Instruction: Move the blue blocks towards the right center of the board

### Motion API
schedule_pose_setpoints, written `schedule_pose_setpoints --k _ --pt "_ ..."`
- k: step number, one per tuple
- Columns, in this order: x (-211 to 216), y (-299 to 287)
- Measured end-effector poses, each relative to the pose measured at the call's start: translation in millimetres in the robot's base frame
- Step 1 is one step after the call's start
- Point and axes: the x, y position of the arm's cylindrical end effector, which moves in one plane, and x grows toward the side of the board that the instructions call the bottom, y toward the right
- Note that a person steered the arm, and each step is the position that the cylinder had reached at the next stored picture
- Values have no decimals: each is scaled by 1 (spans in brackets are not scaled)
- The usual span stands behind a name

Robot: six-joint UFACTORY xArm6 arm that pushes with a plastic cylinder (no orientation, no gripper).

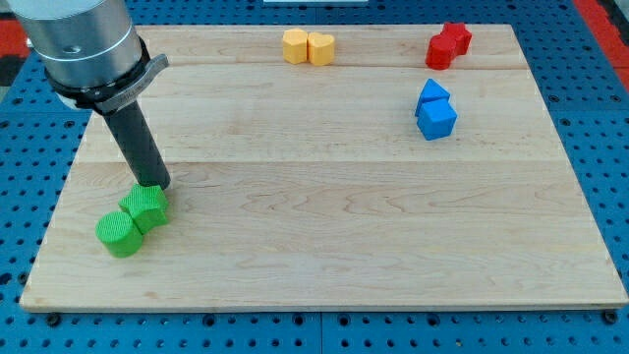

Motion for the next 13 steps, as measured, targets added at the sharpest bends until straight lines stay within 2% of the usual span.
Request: schedule_pose_setpoints --k 4,5,6,8,9,10,11,12,13 --pt "0 -5" --pt "-26 -5" --pt "-27 6" --pt "-24 263" --pt "-31 353" --pt "-74 380" --pt "-111 387" --pt "-127 299" --pt "-113 208"
